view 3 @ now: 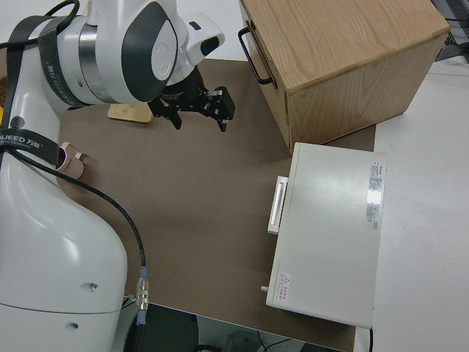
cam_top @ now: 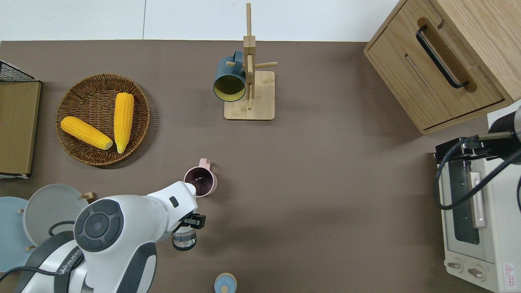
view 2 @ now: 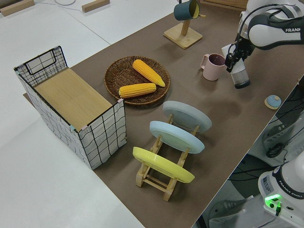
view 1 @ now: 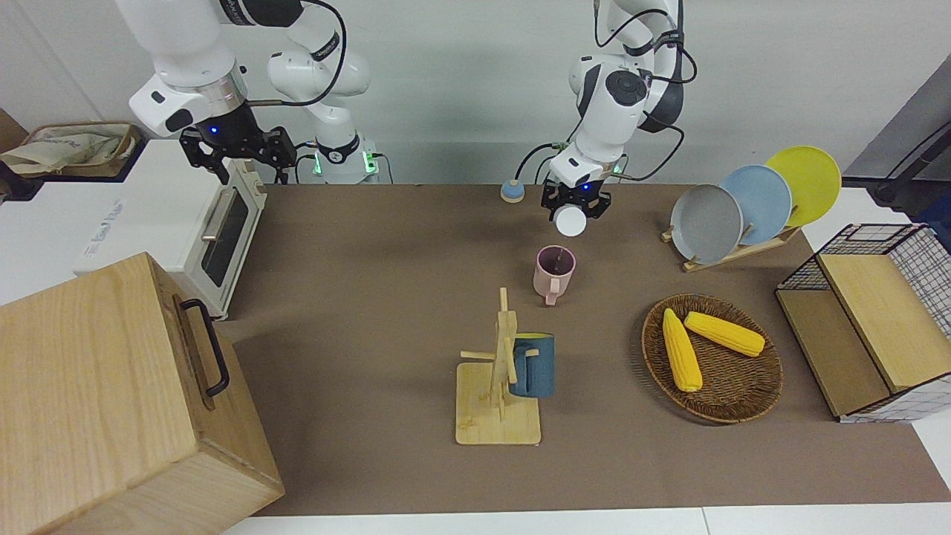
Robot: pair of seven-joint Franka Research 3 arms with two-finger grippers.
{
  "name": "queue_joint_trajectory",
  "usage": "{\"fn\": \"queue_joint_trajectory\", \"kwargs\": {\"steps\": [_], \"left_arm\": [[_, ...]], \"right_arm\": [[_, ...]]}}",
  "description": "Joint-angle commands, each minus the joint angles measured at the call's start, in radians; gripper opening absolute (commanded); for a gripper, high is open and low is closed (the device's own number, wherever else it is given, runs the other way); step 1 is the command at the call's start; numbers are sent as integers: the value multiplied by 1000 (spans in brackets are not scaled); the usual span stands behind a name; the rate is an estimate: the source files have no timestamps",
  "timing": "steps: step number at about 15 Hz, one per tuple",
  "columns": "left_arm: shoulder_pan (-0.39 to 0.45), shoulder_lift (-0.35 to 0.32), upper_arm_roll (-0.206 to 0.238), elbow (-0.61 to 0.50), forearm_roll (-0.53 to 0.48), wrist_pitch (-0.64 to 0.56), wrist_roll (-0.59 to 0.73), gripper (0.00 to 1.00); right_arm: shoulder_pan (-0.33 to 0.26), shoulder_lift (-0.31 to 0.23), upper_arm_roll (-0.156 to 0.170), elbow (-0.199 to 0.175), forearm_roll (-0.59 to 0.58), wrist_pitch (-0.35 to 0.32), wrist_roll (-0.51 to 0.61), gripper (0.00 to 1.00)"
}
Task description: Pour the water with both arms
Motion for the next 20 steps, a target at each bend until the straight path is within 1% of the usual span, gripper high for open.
{"fn": "queue_joint_trajectory", "kwargs": {"steps": [1, 4, 7, 20], "left_arm": [[3, 38, 3, 59, 31, -51, -27, 0], [0, 38, 2, 59, 31, -57, -34, 0], [0, 38, 0, 59, 33, -62, -36, 0], [0, 38, 0, 59, 34, -77, -38, 0]], "right_arm": [[-9, -12, 2, -5, 33, 2, -24, 992], [-6, -12, 3, -4, 73, 2, -24, 992], [-5, -12, 3, -4, 88, 2, -24, 992], [-6, -12, 3, -4, 90, 2, -24, 992]]}}
